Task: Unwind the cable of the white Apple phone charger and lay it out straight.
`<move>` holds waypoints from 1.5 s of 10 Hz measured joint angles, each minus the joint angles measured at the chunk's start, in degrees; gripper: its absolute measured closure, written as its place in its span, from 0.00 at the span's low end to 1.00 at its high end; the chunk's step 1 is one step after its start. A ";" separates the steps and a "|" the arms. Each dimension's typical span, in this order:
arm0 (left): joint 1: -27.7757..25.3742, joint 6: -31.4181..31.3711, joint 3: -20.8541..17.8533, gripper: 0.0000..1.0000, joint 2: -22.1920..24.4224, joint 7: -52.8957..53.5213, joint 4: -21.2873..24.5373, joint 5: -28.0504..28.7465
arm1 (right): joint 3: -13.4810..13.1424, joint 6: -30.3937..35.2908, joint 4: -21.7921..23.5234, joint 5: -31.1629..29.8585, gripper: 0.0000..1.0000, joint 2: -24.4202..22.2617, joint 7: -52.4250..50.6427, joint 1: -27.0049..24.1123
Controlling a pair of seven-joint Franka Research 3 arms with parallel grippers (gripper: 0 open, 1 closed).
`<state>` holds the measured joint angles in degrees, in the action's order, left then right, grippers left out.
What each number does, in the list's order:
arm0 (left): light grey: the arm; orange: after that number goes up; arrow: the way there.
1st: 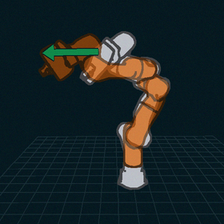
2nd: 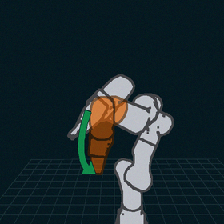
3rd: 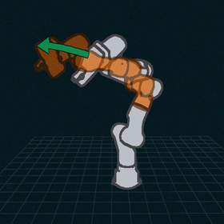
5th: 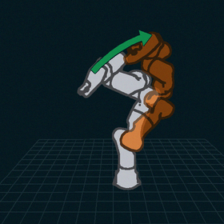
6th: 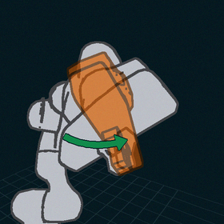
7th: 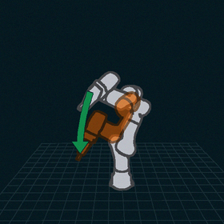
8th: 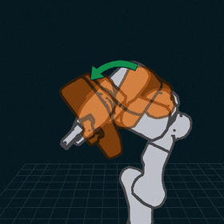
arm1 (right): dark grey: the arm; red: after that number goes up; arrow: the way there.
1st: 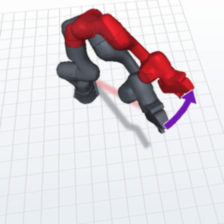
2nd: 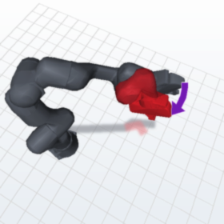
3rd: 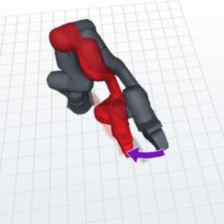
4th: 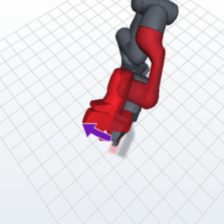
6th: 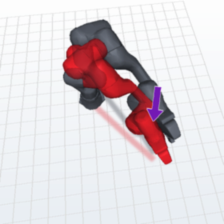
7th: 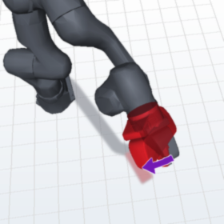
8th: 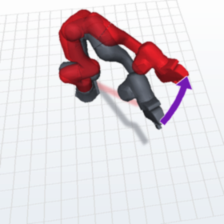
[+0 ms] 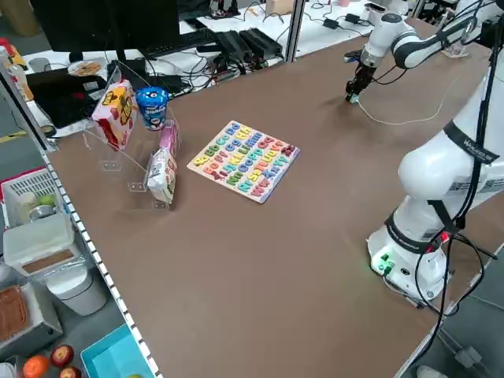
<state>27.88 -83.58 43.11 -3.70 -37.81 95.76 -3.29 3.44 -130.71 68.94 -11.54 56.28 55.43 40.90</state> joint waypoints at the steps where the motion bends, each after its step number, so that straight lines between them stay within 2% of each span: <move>1: -0.45 0.02 0.00 0.96 0.00 0.45 -0.07 0.02 | -0.12 0.00 -0.07 -0.28 0.53 0.00 -0.01 -0.02; 4: -2.85 0.02 -0.10 0.96 -0.06 2.09 -1.27 0.45 | -1.01 0.02 -1.32 -0.99 0.53 -0.56 -3.07 -2.61; 7: -3.43 -0.04 -0.20 0.96 -1.53 2.22 -1.57 2.87 | -1.11 0.15 -2.01 -1.01 0.53 -1.69 -13.01 -8.22; 10: -6.55 -0.03 -0.63 0.96 -4.26 3.06 -5.66 3.86 | -1.09 -0.27 -2.51 -1.02 0.53 -1.81 -23.31 -12.32; 15: -7.55 -0.06 -0.72 0.96 -8.96 3.09 -7.65 6.89 | -0.79 -9.31 -3.29 -1.02 0.53 -0.17 -29.09 -12.72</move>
<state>20.33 -83.64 42.39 -12.66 -34.72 88.11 3.61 2.65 -140.02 65.66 -12.55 56.11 26.34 28.18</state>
